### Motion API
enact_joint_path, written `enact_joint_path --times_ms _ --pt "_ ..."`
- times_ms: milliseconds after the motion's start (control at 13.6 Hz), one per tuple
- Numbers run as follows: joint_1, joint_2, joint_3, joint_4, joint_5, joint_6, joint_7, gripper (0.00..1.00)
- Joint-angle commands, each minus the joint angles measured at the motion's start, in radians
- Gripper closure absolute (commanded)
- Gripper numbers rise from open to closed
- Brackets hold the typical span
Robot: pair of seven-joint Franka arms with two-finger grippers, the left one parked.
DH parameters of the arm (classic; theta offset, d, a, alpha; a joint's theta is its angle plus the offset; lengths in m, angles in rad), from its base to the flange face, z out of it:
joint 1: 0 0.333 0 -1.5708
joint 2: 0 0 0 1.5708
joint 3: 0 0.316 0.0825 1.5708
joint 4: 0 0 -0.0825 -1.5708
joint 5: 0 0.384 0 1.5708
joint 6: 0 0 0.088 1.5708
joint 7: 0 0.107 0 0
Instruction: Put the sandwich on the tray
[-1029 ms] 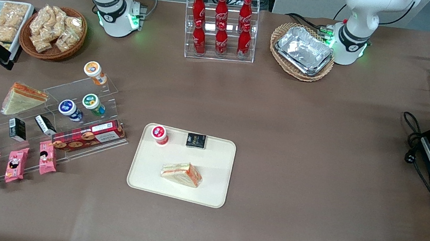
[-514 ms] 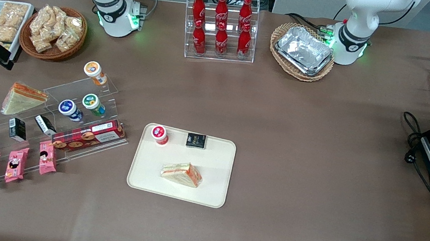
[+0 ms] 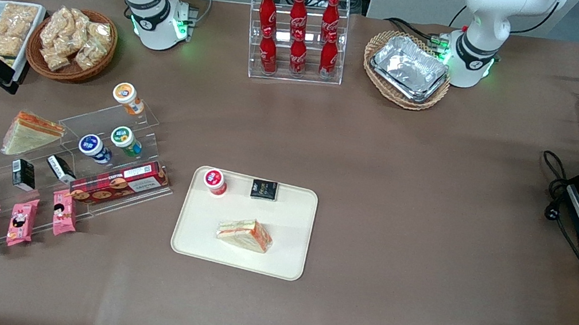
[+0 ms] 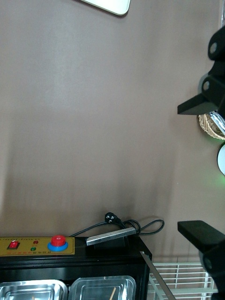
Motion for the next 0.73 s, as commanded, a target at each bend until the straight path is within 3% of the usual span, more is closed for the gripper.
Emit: enact_joint_path --times_ms 0,661 --pt "-0.012 0.001 0.009 0.016 0.011 -0.007 0.012 0.00" --pt "-0.023 -0.012 0.007 0.016 0.011 -0.015 0.013 0.00"
